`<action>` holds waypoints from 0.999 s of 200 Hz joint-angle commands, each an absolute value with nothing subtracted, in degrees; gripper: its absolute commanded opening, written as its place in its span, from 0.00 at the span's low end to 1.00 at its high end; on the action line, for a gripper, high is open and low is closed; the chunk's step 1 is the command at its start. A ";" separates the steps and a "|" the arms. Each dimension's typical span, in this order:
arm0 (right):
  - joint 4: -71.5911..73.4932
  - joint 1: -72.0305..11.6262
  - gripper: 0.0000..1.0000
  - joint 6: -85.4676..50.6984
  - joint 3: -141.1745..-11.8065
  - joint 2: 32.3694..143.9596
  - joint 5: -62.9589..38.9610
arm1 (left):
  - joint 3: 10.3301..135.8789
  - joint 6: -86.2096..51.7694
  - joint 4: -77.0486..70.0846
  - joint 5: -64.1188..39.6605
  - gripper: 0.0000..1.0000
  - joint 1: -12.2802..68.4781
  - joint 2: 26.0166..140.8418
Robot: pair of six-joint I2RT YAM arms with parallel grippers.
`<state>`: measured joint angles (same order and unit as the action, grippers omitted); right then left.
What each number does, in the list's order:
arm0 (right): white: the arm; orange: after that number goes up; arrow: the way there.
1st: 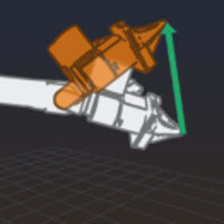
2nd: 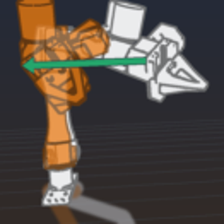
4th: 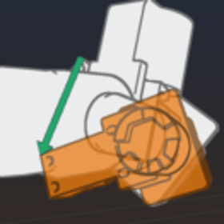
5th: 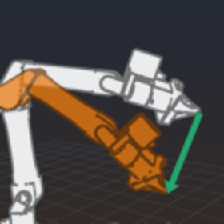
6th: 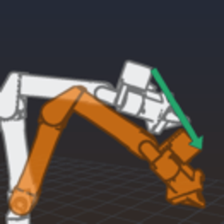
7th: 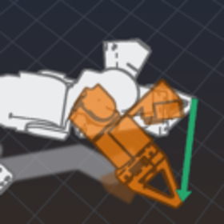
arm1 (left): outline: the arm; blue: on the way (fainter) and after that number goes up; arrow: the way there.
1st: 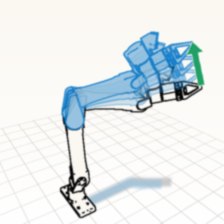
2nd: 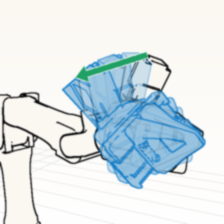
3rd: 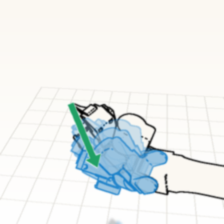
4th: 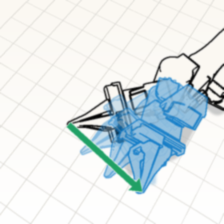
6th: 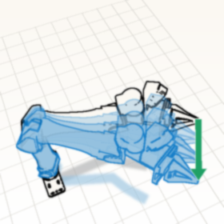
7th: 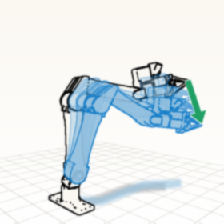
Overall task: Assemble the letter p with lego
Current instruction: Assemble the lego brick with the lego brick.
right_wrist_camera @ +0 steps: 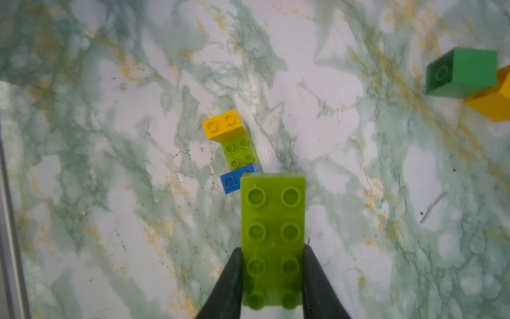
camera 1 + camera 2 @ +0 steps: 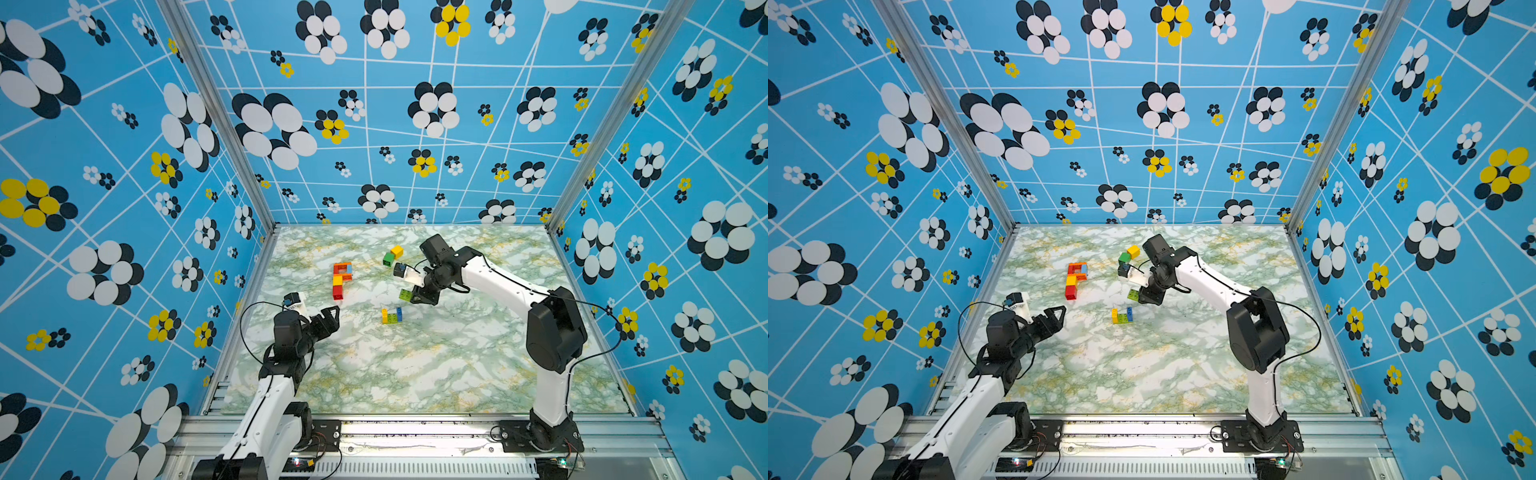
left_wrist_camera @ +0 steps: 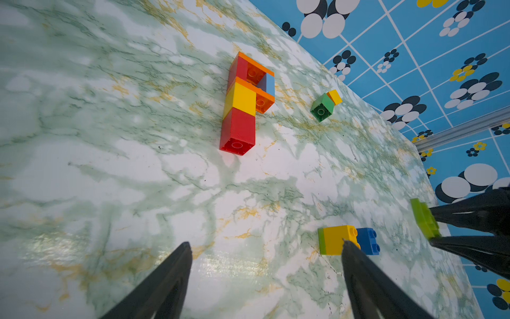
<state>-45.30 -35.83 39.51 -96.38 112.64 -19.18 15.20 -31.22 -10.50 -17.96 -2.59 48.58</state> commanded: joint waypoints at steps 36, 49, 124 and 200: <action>-59.26 -40.10 0.19 50.11 -108.43 120.38 -22.03 | 14.50 -29.88 -12.52 -16.53 0.86 -3.07 49.04; -60.40 -40.98 0.19 50.75 -110.52 122.08 -21.13 | 14.50 -29.90 -12.49 -16.45 0.87 -3.10 49.13; -62.18 -43.17 0.19 51.85 -117.69 128.97 -17.53 | 14.41 -30.14 -13.44 -16.87 0.87 -3.16 50.01; -62.31 -43.94 0.19 52.42 -119.00 131.04 -14.26 | 14.33 -30.17 -13.43 -16.88 0.88 -3.16 49.82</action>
